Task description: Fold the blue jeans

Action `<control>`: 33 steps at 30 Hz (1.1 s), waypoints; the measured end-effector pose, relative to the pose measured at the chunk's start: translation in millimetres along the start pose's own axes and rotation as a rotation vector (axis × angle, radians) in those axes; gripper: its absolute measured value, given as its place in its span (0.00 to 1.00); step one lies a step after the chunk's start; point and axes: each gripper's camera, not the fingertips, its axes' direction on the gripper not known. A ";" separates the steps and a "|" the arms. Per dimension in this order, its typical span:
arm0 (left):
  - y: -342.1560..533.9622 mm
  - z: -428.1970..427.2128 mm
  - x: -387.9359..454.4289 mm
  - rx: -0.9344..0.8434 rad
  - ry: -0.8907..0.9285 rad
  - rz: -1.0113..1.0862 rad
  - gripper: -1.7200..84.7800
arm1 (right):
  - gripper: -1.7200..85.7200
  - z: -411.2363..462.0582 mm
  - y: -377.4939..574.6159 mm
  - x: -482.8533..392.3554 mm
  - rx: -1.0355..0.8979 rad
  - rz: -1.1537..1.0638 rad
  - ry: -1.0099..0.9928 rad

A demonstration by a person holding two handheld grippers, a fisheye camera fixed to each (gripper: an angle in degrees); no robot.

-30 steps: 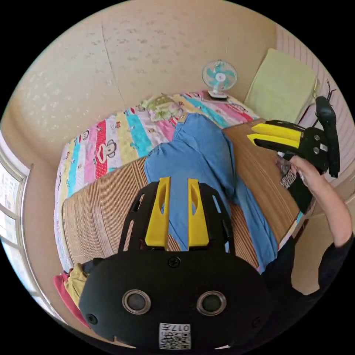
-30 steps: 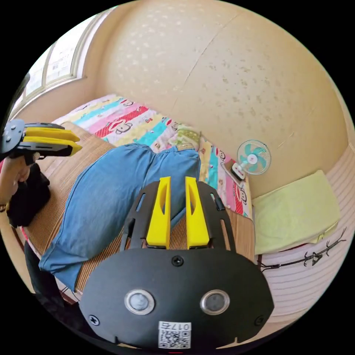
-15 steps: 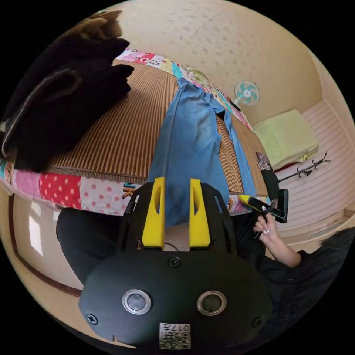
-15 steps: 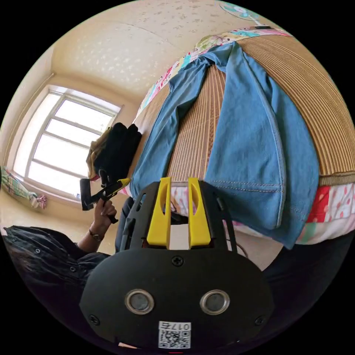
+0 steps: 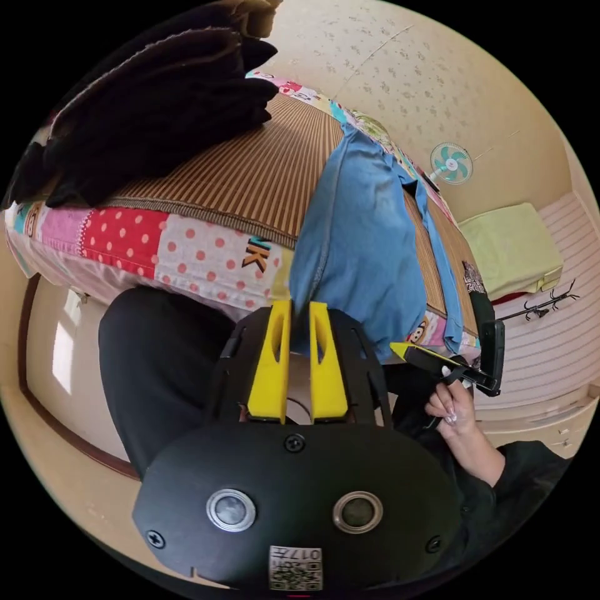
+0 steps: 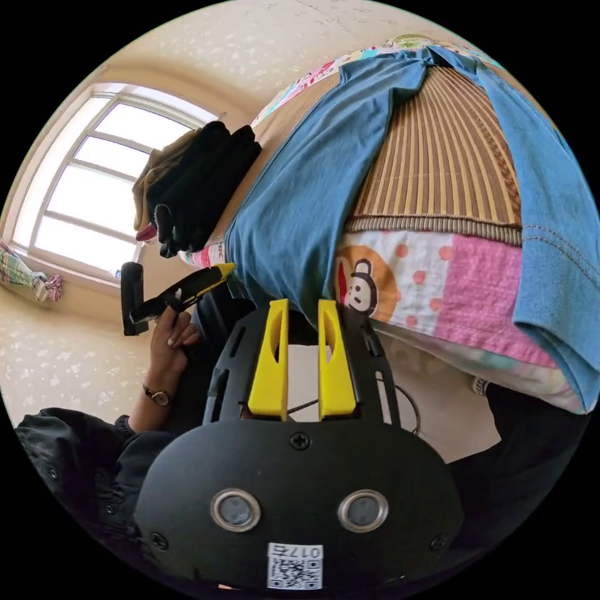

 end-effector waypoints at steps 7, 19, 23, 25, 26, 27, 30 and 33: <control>32.2 -45.0 -37.4 -0.228 0.017 0.032 0.03 | 0.06 -69.0 25.4 -51.6 -0.197 -0.256 -0.088; 83.9 -104.2 -40.8 -0.062 -0.021 -0.011 0.08 | 0.12 -291.4 25.6 24.5 0.236 0.194 0.303; 86.8 -109.2 -22.3 -0.105 -0.018 0.063 0.07 | 0.07 -379.2 43.8 12.2 0.388 0.159 -0.021; 96.4 -120.1 -15.2 -0.105 -0.010 0.100 0.07 | 0.06 -441.0 80.1 16.0 0.575 0.139 -0.318; 99.0 -122.5 -14.3 -0.105 -0.007 0.107 0.07 | 0.06 -477.8 110.1 28.4 0.695 0.156 -0.491; 103.6 -125.9 -13.9 -0.113 0.001 0.117 0.07 | 0.06 -494.3 127.4 37.7 0.755 0.178 -0.566; 109.4 -126.7 -16.9 -0.149 0.046 0.127 0.08 | 0.05 -543.9 207.0 94.0 0.919 0.320 -0.699; 109.3 -124.9 -17.0 -0.187 0.101 0.135 0.09 | 0.05 -557.1 265.2 152.2 0.759 0.587 -0.462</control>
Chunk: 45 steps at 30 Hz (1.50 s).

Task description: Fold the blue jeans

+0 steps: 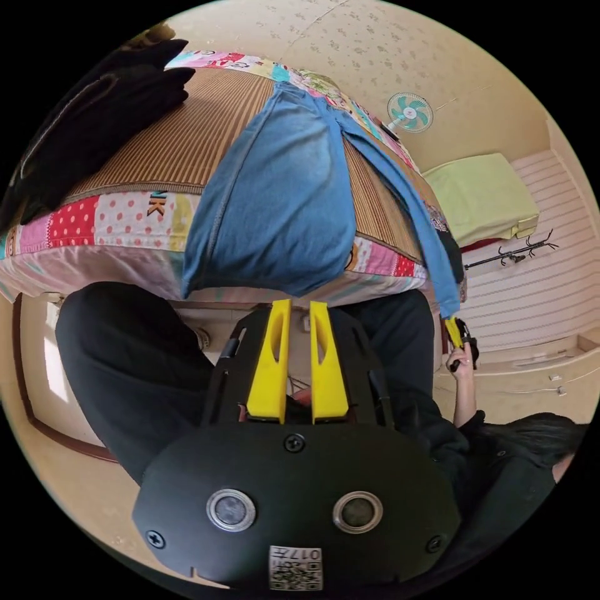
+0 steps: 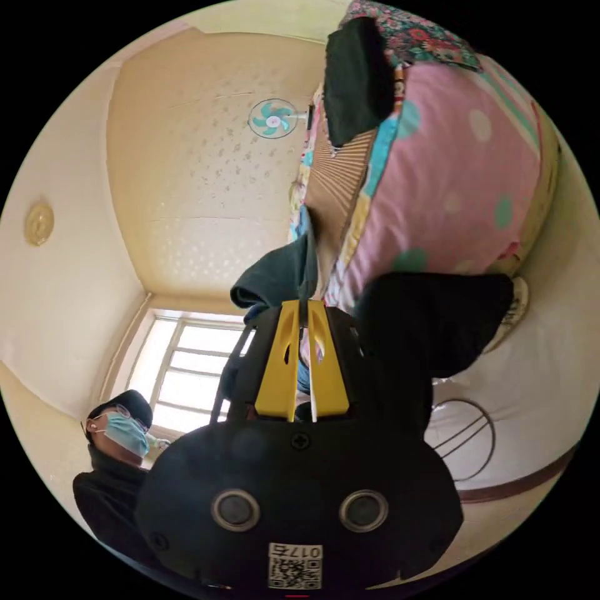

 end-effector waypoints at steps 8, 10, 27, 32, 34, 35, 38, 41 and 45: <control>-29.8 33.4 89.4 -0.167 0.298 0.302 0.13 | 0.05 -38.6 8.0 -31.1 -0.050 -0.031 0.091; -43.6 57.7 144.5 -0.241 0.455 0.427 0.14 | 0.05 -42.6 8.5 -55.3 -0.062 -0.075 0.030; -27.8 186.1 172.7 -0.378 0.758 0.083 0.14 | 0.05 -136.0 -8.1 -178.6 -0.045 -0.161 -0.320; -18.9 203.2 202.9 -0.450 0.700 0.152 0.20 | 0.05 -138.4 -20.1 -176.8 -0.005 -0.120 -0.496; -8.1 216.4 226.9 -0.446 0.546 0.202 0.16 | 0.05 -138.1 -20.4 -175.4 0.006 -0.099 -0.498; -5.9 214.2 229.6 -0.418 0.505 0.207 0.14 | 0.05 -137.7 -19.7 -173.4 0.010 -0.084 -0.511; 3.7 214.2 243.7 -0.398 0.453 0.252 0.14 | 0.05 -137.5 -17.5 -167.6 0.004 -0.053 -0.571; 12.6 204.5 244.7 -0.367 0.537 0.245 0.16 | 0.05 -139.8 -14.5 -167.6 -0.010 -0.052 -0.560; 31.1 199.4 256.5 -0.296 0.515 0.273 0.15 | 0.05 -143.1 -10.3 -170.3 -0.017 -0.070 -0.536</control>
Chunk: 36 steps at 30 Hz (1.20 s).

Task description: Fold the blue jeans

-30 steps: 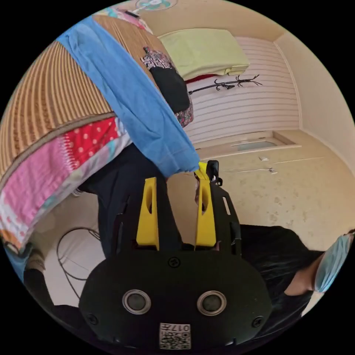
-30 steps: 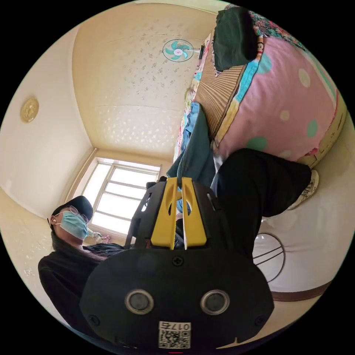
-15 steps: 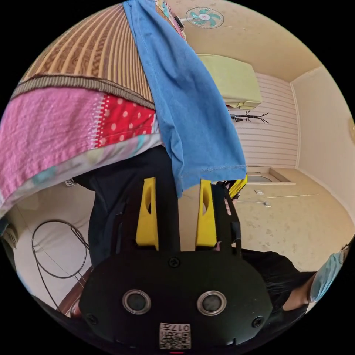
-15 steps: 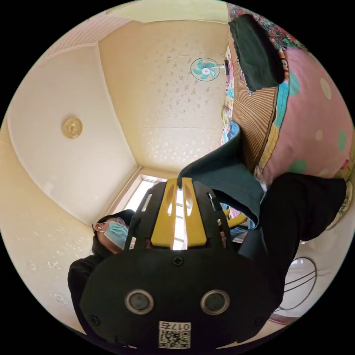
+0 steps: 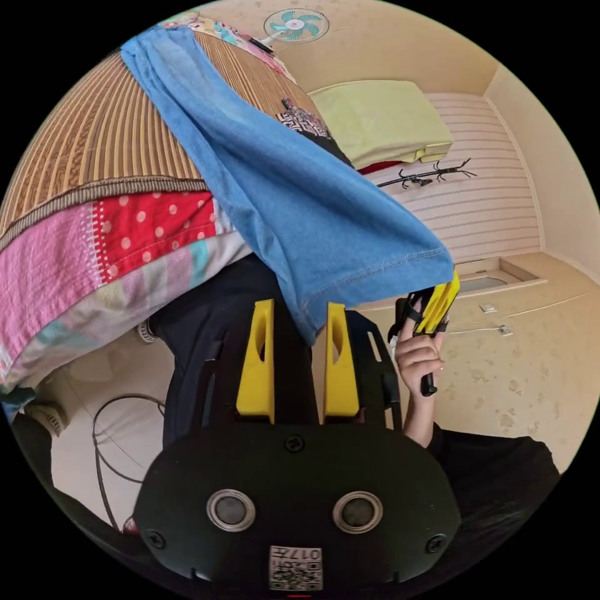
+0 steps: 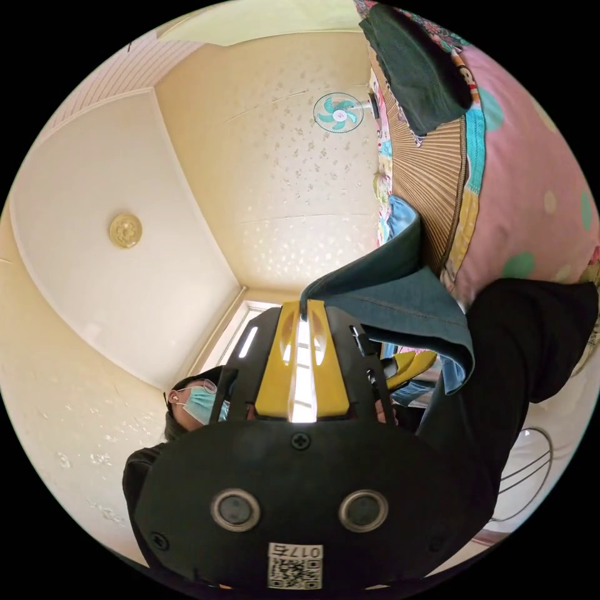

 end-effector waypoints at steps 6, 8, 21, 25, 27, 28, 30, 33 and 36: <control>1.8 40.0 13.0 -0.085 -0.076 0.126 0.02 | 0.05 -4.0 11.4 17.7 -0.001 0.039 -0.025; 15.6 23.9 10.3 -0.071 -0.010 0.134 0.01 | 0.05 -12.1 16.3 18.0 0.007 0.024 -0.033; 131.2 -136.1 -33.4 -0.033 -0.042 -0.047 0.10 | 0.05 -78.6 106.4 112.4 -0.127 0.063 0.440; 92.5 -154.0 -4.4 0.000 0.067 0.039 0.14 | 0.05 -17.3 132.7 95.7 -0.305 -0.157 0.331; 66.8 -153.4 20.2 -0.003 0.111 0.117 0.17 | 0.05 25.3 145.0 95.3 -0.450 -0.217 0.328; 49.8 -149.2 33.6 -0.015 0.122 0.145 0.20 | 0.05 54.1 154.9 98.0 -0.542 -0.257 0.317; 25.6 -136.0 47.2 -0.053 0.115 0.159 0.22 | 0.05 93.6 169.0 108.2 -0.664 -0.304 0.293; 0.6 -111.1 49.2 -0.109 0.145 0.151 0.15 | 0.06 150.3 188.9 144.0 -0.904 -0.333 0.259; 1.1 -112.4 38.0 -0.049 0.141 0.086 0.02 | 0.07 181.2 187.7 184.7 -1.136 -0.315 0.218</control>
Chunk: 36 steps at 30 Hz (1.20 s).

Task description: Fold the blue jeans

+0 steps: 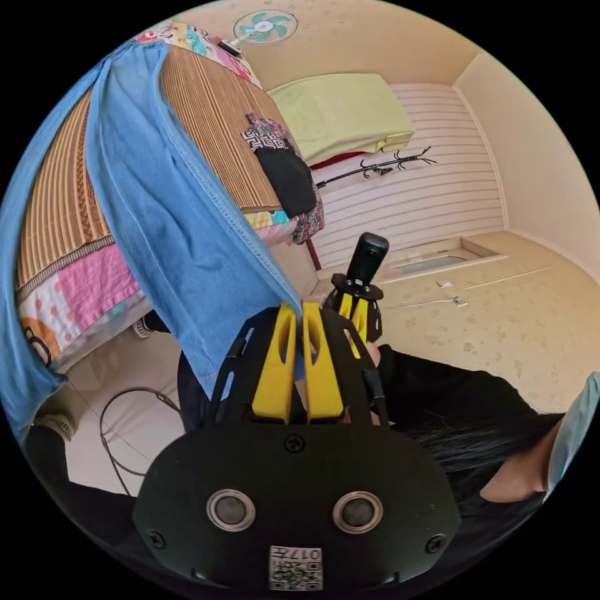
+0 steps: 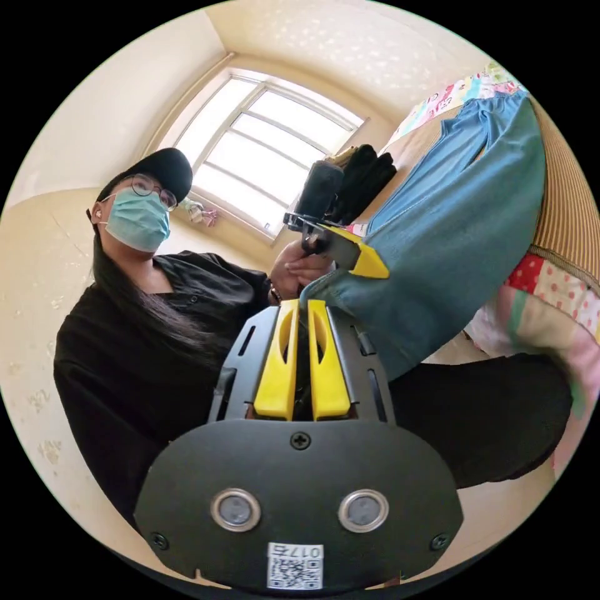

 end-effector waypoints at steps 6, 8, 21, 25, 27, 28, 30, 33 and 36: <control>-3.2 -19.5 14.4 0.033 -0.025 0.013 0.01 | 0.17 -81.9 -100.2 126.8 0.200 0.221 0.242; -9.7 -22.9 23.3 0.033 -0.054 0.031 0.01 | 0.21 -75.5 -179.8 183.2 0.150 0.320 0.503; -24.9 -97.3 21.5 0.156 -0.045 0.043 0.01 | 0.05 63.4 -394.1 392.8 0.205 0.434 1.382; 16.4 -157.9 -17.8 0.242 -0.032 -0.042 0.01 | 0.04 175.0 -448.0 362.6 0.227 0.121 1.471; 38.7 -185.8 -37.3 0.297 -0.010 -0.104 0.01 | 0.04 226.3 -471.6 353.9 0.227 0.027 1.434; 54.0 -203.9 -49.2 0.335 -0.015 -0.153 0.01 | 0.04 257.2 -486.8 354.3 0.222 -0.005 1.373; 77.0 -230.7 -64.1 0.408 -0.052 -0.228 0.01 | 0.05 298.3 -508.2 364.8 0.215 -0.006 1.282; 105.3 -269.2 -85.2 0.506 -0.160 -0.327 0.02 | 0.07 348.1 -530.7 403.9 0.198 0.064 1.136; 115.0 -288.1 -114.8 0.472 -0.252 -0.467 0.06 | 0.12 378.6 -533.2 449.9 0.037 0.153 1.034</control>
